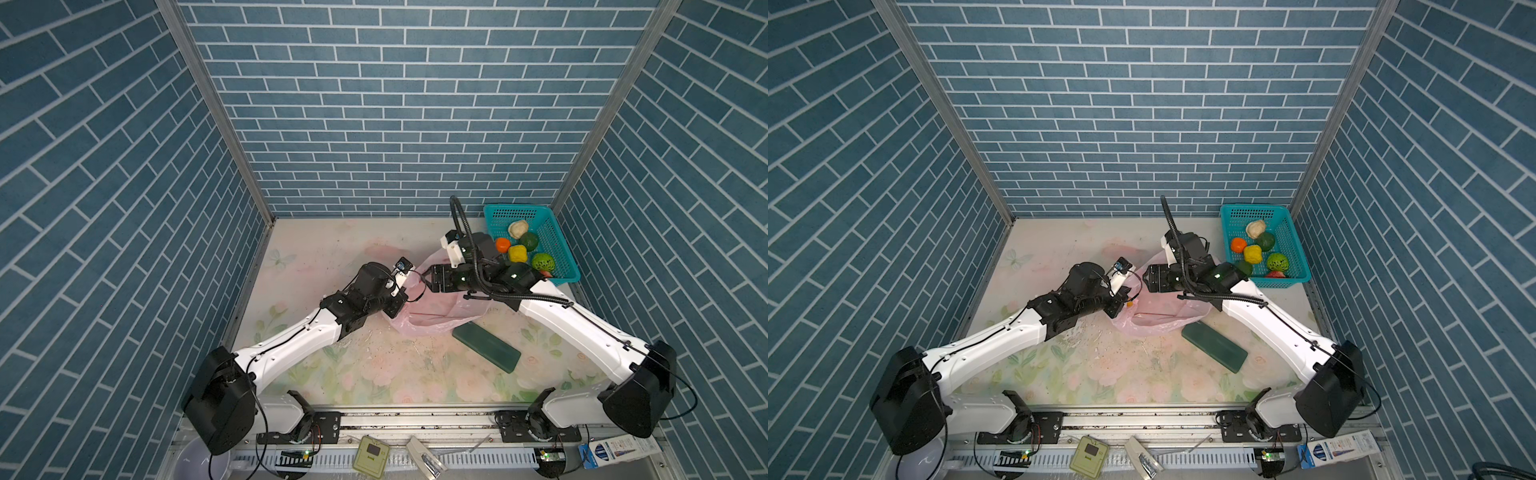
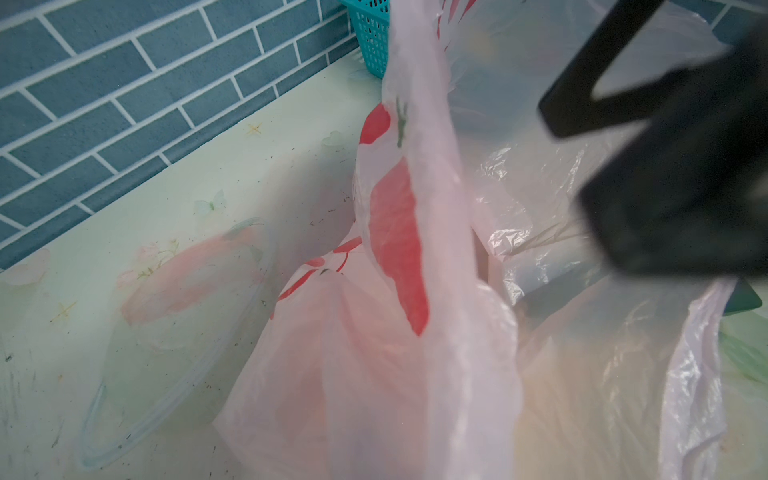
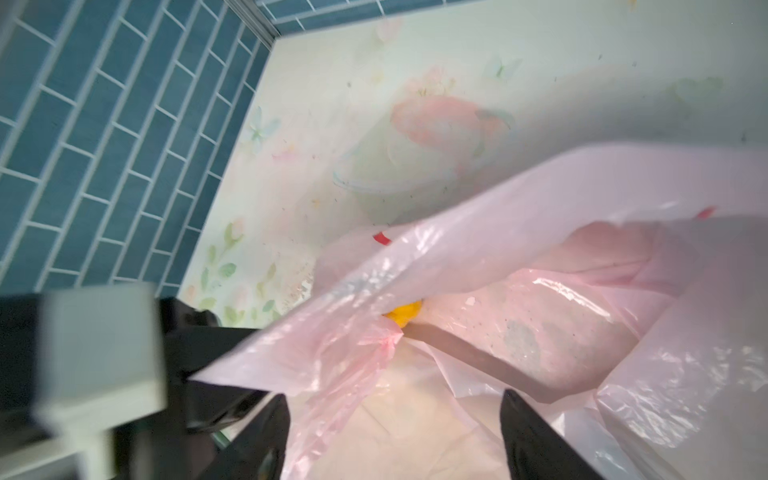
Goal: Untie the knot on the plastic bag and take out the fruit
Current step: 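Move the right gripper back into the bag toward the yellow peach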
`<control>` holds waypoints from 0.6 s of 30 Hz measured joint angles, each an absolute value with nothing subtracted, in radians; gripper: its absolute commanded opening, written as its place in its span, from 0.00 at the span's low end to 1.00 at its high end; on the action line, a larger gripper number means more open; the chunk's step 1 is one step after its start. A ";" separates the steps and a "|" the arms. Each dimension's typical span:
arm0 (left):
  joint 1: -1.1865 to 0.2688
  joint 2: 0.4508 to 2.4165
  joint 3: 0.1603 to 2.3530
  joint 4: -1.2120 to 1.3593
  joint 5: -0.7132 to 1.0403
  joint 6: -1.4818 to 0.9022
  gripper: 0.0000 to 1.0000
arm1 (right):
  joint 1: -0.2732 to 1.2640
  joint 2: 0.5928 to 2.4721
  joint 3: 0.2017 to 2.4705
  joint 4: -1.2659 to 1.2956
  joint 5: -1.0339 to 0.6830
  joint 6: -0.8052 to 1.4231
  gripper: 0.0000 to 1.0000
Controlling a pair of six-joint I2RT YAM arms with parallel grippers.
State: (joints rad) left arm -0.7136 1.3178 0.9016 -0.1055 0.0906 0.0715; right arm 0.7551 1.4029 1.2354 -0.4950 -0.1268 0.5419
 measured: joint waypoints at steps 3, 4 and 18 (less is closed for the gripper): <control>-0.714 1.311 0.902 -0.112 0.090 0.072 0.00 | 0.782 1.430 1.135 -0.413 -0.098 0.541 0.78; -0.714 1.311 0.903 -0.113 0.090 0.073 0.00 | 0.788 1.439 1.098 -0.378 -0.088 0.542 0.77; -0.712 1.332 0.997 -0.173 0.067 0.105 0.00 | 0.807 1.579 0.915 -0.157 -0.002 0.589 0.77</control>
State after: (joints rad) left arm -0.7116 1.3315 0.9966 -0.1734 0.0673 0.1051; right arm 0.8066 1.5787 0.9150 -0.1566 -0.0025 0.5888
